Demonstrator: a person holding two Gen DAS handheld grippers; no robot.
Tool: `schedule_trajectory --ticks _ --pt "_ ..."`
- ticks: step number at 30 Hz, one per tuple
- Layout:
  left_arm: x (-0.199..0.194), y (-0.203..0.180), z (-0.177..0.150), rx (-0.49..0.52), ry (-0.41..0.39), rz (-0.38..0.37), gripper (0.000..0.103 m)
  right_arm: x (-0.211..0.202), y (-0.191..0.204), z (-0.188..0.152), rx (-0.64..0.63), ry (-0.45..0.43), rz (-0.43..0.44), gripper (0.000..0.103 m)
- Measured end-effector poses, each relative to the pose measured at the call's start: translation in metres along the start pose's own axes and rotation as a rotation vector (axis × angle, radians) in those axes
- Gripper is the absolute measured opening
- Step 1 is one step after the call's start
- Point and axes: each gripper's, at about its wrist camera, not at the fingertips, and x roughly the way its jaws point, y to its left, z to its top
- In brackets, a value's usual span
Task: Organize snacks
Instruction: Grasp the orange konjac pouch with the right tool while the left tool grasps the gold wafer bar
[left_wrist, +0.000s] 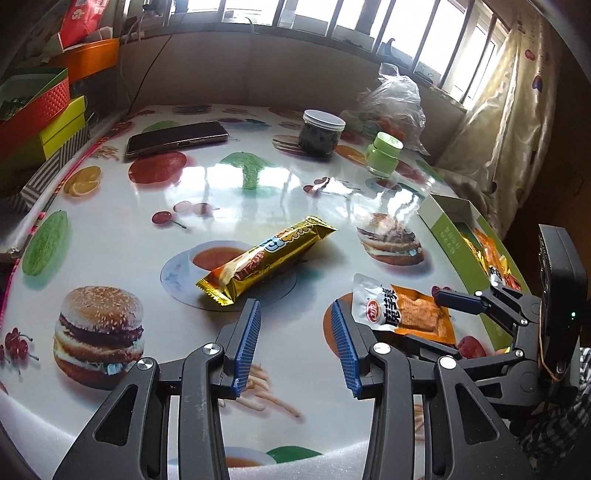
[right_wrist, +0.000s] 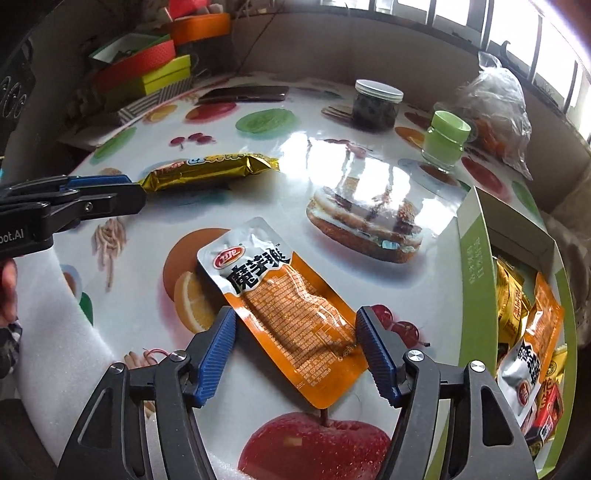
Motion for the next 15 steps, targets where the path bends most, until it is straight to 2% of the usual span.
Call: schedule_trajectory --ticks 9,15 --pt "0.001 0.012 0.008 -0.007 -0.003 0.028 0.041 0.008 -0.002 0.014 -0.089 0.048 0.049 0.071" --pt "0.003 0.017 0.016 0.001 -0.014 0.043 0.041 0.012 -0.004 0.015 -0.063 0.037 0.048 0.072"
